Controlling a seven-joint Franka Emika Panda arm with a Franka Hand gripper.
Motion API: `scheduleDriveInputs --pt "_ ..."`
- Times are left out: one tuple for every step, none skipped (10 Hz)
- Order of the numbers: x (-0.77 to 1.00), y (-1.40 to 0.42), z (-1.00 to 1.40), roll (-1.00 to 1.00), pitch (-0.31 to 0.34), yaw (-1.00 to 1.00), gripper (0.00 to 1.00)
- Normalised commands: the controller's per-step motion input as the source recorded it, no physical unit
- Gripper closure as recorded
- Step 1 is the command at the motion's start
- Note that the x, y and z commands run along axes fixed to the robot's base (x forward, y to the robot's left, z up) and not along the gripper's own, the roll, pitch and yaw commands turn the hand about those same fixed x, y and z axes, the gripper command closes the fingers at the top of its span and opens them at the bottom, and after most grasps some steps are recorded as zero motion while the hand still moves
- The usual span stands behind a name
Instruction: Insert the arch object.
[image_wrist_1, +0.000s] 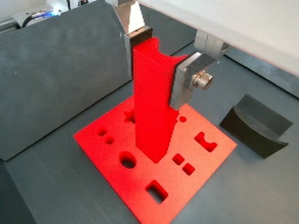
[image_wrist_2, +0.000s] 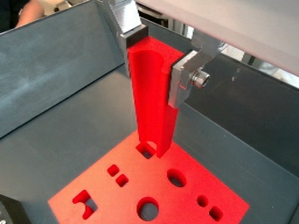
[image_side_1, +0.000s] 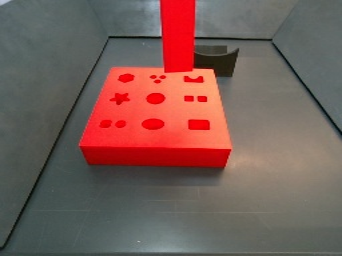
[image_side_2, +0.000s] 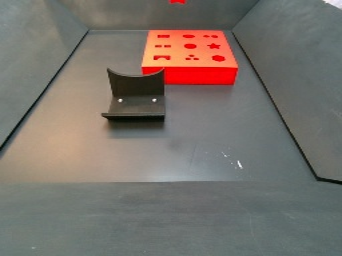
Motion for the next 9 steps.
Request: scheduleDriveInputs --pt "0.36 0.14 -0.17 0.09 0.000 0.00 1.00" --pt "0.47 0.47 -0.18 0.11 0.019 0.00 1.00" --pt "0.53 0.64 -0.23 0.05 0.034 -0.01 1.00" --pt "0.53 0.65 -0.25 0.04 0.049 -0.04 1.00" --pt "0.48 0.68 -0.27 0.04 0.051 -0.09 1.00" --pt "0.40 0.64 -0.27 0.04 0.054 -0.15 1.00" --pt "0.19 0.54 -0.25 0.01 0.059 -0.27 1.00" --pt "0.00 0.43 -0.31 0.01 0.033 -0.37 1.00" --pt "0.00 0.38 -0.29 0.00 0.019 -0.38 1.00"
